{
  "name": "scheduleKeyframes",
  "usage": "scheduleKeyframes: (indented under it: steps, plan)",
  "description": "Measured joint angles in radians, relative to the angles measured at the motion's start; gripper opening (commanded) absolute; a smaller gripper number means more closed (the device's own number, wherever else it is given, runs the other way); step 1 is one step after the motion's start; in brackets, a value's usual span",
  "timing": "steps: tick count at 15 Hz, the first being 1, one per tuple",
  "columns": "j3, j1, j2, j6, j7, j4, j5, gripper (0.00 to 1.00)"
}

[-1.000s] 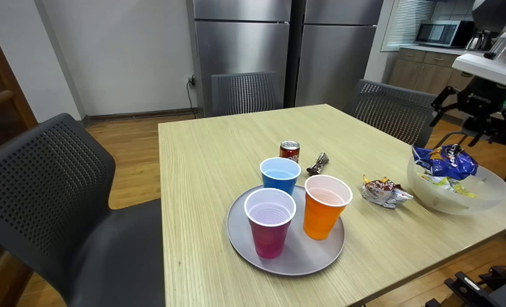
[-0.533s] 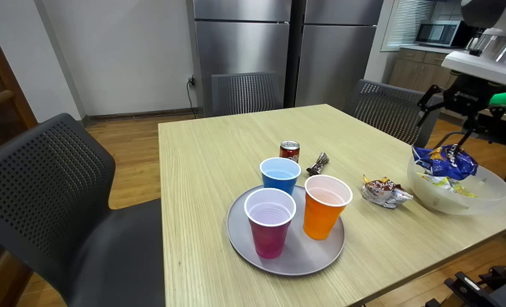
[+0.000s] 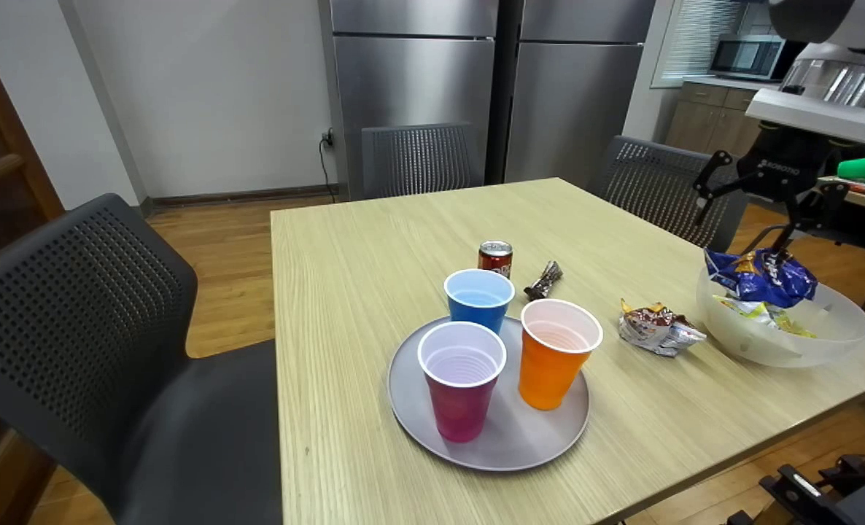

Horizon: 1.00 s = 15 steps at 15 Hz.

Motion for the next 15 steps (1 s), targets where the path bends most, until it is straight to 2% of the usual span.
scheduleKeyframes:
  steps: [3, 15]
  plan:
    - [0.006, 0.002, -0.004, -0.051, -0.032, 0.000, -0.030, 1.00]
    - [0.006, 0.001, 0.002, -0.050, -0.033, 0.000, -0.032, 1.00]
